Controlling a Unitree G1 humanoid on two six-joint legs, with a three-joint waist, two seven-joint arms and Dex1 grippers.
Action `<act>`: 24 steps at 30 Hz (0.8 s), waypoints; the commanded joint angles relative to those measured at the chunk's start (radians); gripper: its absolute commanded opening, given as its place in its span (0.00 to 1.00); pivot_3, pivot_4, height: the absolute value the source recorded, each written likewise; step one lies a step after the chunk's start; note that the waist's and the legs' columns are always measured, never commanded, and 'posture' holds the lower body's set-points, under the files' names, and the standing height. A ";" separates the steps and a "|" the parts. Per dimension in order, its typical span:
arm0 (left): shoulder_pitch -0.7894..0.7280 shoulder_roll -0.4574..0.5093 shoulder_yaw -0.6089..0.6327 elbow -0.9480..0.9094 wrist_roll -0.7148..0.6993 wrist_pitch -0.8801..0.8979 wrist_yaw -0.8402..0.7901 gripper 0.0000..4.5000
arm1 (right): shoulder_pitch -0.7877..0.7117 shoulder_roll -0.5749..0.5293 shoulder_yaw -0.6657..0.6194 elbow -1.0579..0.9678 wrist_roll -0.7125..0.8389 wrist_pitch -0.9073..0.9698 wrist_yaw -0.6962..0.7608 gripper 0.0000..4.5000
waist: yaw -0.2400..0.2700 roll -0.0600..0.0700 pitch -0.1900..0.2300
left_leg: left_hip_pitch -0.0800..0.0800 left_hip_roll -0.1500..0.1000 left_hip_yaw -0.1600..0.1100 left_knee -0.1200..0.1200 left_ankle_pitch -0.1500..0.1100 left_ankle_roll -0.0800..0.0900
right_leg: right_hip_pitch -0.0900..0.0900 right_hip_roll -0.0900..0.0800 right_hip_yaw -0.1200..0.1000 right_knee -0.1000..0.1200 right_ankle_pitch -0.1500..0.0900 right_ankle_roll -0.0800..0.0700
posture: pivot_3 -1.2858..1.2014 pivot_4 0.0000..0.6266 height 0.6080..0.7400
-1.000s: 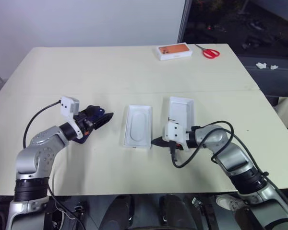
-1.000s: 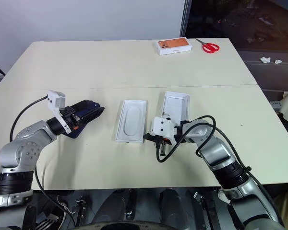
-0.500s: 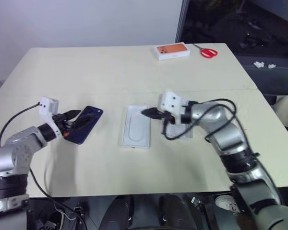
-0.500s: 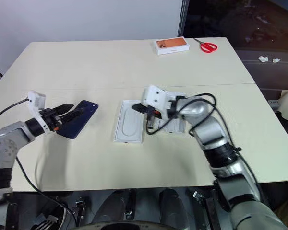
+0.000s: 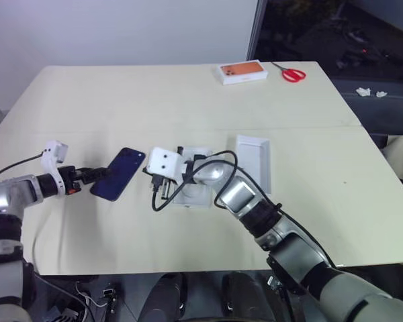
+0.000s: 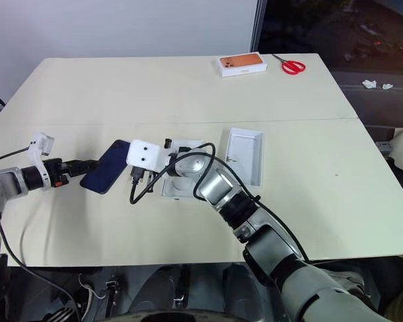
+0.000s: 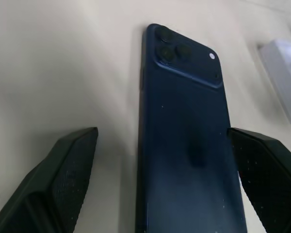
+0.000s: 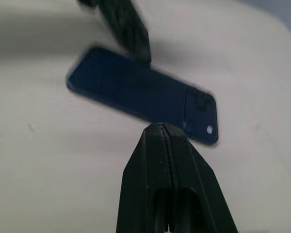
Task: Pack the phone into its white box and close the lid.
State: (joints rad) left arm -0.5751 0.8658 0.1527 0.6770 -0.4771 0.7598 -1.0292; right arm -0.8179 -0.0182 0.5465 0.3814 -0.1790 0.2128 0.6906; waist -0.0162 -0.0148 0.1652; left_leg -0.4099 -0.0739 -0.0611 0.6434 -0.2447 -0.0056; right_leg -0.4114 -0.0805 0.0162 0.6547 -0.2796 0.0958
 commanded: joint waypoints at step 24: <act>-0.083 -0.149 -0.198 0.122 0.149 0.246 -0.328 1.00 | -0.067 0.052 0.046 0.191 -0.175 -0.061 -0.050 0.00 | 0.003 0.009 -0.006 | 0.003 -0.003 0.000 0.002 -0.002 0.004 | 0.003 -0.001 0.001 0.005 0.000 0.000 | 0.52 0.24 1.00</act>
State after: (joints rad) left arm -0.7172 0.7812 0.0232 0.7817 -0.3391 0.9450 -1.3552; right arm -0.8533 0.0200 0.5865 0.5816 -0.3484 0.1754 0.6427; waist -0.0129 -0.0061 0.1591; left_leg -0.4064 -0.0775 -0.0615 0.6455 -0.2468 -0.0017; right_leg -0.4087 -0.0821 0.0171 0.6602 -0.2798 0.0959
